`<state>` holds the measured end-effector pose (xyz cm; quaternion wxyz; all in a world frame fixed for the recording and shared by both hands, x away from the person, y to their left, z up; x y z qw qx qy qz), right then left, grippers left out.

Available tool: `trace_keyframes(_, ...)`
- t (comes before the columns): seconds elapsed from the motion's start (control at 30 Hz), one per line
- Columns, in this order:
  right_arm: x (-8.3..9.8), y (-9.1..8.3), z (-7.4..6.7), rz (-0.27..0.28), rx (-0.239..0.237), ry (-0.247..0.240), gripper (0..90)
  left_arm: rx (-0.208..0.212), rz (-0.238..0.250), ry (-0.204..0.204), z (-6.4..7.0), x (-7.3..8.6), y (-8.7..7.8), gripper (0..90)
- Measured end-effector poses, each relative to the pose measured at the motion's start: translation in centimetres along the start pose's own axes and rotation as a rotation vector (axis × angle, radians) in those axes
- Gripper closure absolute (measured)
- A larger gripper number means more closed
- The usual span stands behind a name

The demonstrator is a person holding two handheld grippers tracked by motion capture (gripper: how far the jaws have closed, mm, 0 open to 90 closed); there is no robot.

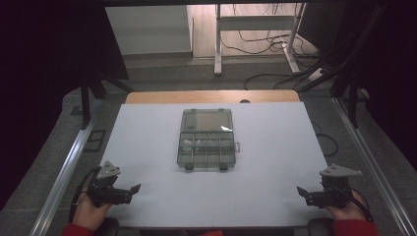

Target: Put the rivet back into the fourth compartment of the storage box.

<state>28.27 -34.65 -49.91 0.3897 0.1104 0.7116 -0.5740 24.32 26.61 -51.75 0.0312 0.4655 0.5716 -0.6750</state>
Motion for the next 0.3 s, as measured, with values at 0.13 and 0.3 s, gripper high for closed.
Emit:
trace_keyframes(0.13,0.32,0.13,0.22,-0.019,0.000,0.018,0.0,0.000,0.000,0.001,0.00,0.01,0.00,2.7)
trace_keyframes(0.3,0.48,0.31,0.28,-0.030,0.002,0.019,0.0,0.000,-0.003,0.003,0.01,-0.08,0.06,2.7)
Point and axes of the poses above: each handheld gripper's, and its own axes: y roughly forward along the jaws, x roughly out of its underside, z roughly to its right, the point moved 3 cm from there along y, roughly forward along the jaws, and after that the axes turned 8 degrees about y, right-handed, at the moved point
